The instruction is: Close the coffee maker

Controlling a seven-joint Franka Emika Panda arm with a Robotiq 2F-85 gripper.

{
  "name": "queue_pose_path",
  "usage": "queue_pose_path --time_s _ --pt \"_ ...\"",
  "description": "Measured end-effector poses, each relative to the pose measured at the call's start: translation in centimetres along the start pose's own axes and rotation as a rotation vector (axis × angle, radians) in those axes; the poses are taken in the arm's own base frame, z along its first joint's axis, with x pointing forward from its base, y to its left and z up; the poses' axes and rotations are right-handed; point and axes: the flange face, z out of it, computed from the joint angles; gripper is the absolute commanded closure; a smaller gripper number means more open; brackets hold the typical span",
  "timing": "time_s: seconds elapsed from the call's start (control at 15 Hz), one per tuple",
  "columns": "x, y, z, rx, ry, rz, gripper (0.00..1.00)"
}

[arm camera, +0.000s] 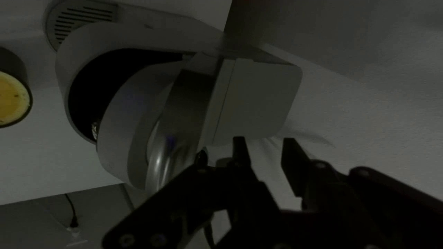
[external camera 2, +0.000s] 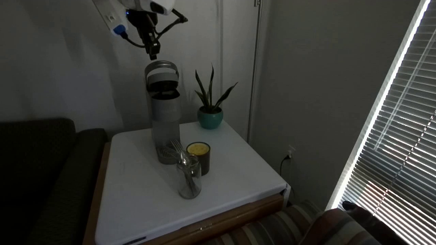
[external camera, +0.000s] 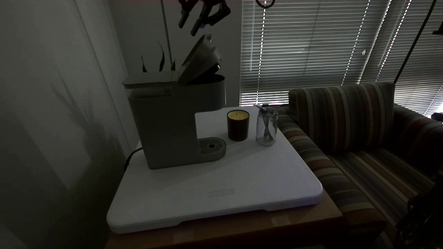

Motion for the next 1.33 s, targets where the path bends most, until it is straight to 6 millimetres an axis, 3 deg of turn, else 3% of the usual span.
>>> queue_pose_path --time_s 0.2,0.67,1.33 --pt "0.2 1.8 2.3 -0.007 0.040 0.077 1.00" --pt "1.0 5.2 1.6 0.026 0.161 0.239 1.00" --pt "-4.8 11.9 2.9 0.208 0.147 0.491 1.00"
